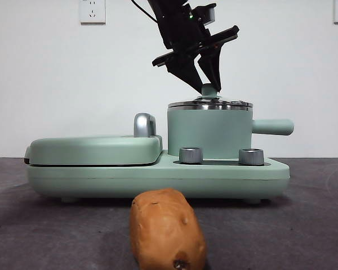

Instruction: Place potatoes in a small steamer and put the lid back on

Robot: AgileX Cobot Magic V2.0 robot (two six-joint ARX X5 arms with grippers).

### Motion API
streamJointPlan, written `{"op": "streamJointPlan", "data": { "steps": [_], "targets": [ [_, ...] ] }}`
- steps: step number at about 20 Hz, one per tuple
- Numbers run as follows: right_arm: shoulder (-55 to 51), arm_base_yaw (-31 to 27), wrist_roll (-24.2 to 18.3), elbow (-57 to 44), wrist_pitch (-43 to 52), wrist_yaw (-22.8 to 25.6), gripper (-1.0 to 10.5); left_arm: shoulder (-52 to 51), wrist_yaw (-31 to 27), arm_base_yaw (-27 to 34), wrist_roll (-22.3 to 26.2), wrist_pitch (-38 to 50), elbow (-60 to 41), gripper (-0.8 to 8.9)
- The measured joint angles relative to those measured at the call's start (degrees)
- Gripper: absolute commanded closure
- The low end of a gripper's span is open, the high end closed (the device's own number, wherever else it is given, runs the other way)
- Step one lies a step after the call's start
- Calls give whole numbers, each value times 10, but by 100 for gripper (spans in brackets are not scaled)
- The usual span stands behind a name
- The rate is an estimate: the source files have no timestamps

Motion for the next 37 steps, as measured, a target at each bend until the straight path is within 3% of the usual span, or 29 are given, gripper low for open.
{"op": "streamJointPlan", "data": {
  "steps": [7,16,18,22,29,33,37],
  "targets": [
    [0,0,0,0,0,0,433,4,-3,0,0,-18,19,805],
    [0,3,0,0,-4,3,433,9,-8,21,-2,-123,176,805],
    [1,22,2,0,-12,30,433,9,-31,35,-2,-149,191,805],
    [14,110,24,0,-17,116,433,8,-40,77,-2,-184,193,805],
    [127,345,121,1,-9,272,433,-18,-44,166,-5,-190,193,805],
    [236,449,191,13,24,317,433,-21,-44,198,-7,-193,193,805],
    [351,501,224,68,35,332,433,-21,-44,224,-8,-192,193,805]
  ]
}}
